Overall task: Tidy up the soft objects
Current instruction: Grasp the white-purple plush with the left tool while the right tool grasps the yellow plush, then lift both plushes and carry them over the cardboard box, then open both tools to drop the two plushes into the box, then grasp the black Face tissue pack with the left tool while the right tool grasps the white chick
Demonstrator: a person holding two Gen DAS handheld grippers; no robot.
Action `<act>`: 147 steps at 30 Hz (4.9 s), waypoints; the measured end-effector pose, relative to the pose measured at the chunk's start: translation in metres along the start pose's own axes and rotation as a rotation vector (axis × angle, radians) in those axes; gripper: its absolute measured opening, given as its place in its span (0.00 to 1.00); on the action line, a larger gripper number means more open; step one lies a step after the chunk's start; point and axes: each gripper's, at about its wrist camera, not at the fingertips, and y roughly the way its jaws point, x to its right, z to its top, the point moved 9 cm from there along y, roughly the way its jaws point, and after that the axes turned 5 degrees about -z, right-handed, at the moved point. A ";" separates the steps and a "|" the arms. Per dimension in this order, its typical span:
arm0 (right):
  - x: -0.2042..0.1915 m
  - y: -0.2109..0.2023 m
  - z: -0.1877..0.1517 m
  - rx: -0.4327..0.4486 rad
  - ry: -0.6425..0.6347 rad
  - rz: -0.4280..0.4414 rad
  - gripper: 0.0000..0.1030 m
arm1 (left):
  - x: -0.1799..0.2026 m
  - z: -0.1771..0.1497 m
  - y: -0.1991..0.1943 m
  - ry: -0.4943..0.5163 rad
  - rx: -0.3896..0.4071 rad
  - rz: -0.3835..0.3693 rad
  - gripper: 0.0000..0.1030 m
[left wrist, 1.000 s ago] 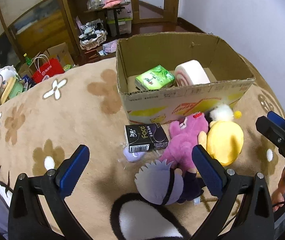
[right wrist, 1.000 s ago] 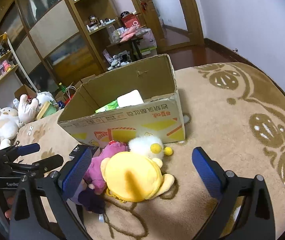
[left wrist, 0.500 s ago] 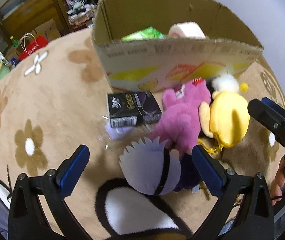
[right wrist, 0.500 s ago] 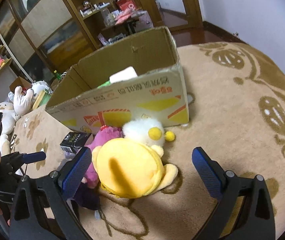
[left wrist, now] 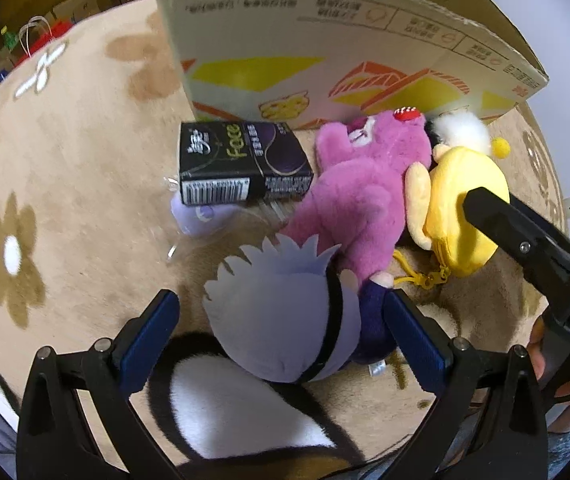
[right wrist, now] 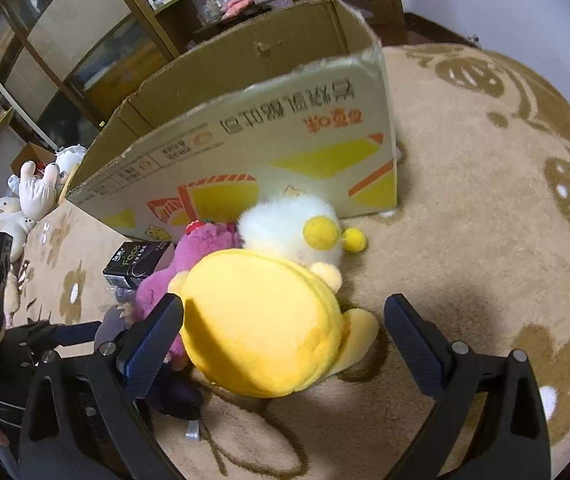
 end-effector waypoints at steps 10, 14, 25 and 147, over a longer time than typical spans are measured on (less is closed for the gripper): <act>-0.005 0.007 -0.009 -0.038 -0.026 -0.033 1.00 | 0.006 -0.014 0.007 -0.035 -0.019 -0.075 0.75; -0.007 0.008 -0.015 -0.063 -0.026 -0.036 1.00 | 0.012 -0.013 0.004 -0.022 0.009 -0.056 0.73; -0.010 0.002 -0.018 -0.037 -0.066 -0.080 0.78 | 0.023 -0.011 -0.004 0.011 0.063 -0.020 0.62; -0.016 -0.068 0.040 0.274 -0.178 -0.080 0.98 | -0.008 0.067 -0.083 0.111 0.358 0.232 0.98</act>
